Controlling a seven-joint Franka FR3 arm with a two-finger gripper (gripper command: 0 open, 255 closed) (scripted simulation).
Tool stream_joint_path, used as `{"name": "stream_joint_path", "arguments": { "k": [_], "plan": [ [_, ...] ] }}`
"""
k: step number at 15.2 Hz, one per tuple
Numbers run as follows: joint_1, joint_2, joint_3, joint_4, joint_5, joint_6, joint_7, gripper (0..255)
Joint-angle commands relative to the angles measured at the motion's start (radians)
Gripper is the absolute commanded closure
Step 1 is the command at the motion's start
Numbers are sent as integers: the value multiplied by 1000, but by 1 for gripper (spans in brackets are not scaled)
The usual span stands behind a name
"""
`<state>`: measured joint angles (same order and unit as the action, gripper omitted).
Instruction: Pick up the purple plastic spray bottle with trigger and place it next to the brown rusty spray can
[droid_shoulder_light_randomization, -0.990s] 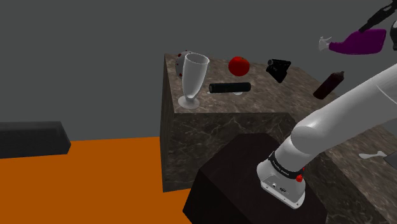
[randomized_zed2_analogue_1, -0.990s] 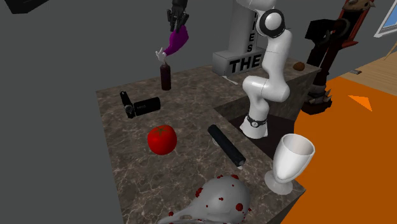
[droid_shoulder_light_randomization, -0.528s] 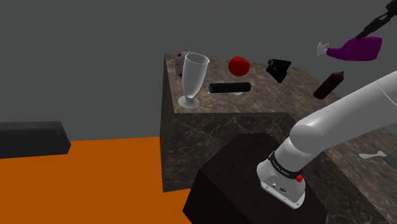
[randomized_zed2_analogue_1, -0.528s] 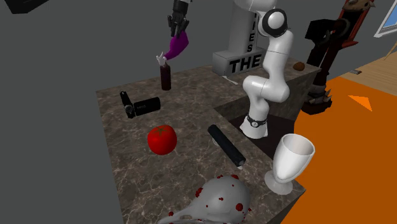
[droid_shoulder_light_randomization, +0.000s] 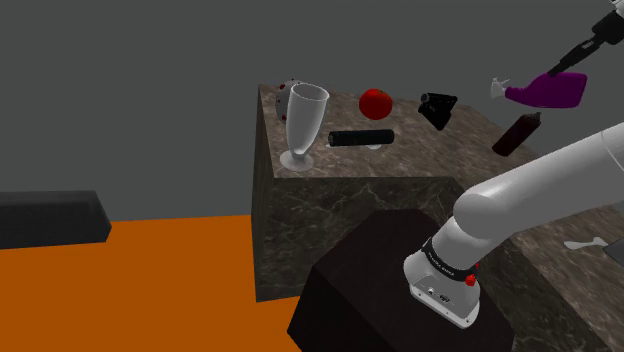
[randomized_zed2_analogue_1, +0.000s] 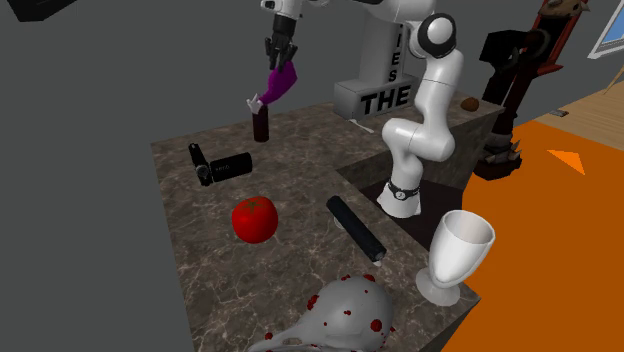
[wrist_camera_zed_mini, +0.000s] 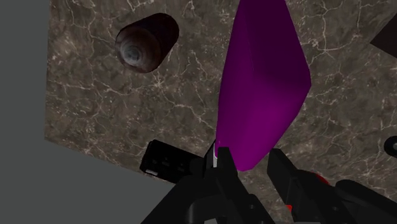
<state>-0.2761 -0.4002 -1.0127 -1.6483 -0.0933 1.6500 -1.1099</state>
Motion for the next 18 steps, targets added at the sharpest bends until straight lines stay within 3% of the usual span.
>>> {"name": "stream_joint_path", "arguments": {
  "k": [1,18],
  "plan": [
    [-12,-15,12,-41,-11,29,5,255],
    [-65,-81,18,-314,-63,249,3,255]
  ]
}}
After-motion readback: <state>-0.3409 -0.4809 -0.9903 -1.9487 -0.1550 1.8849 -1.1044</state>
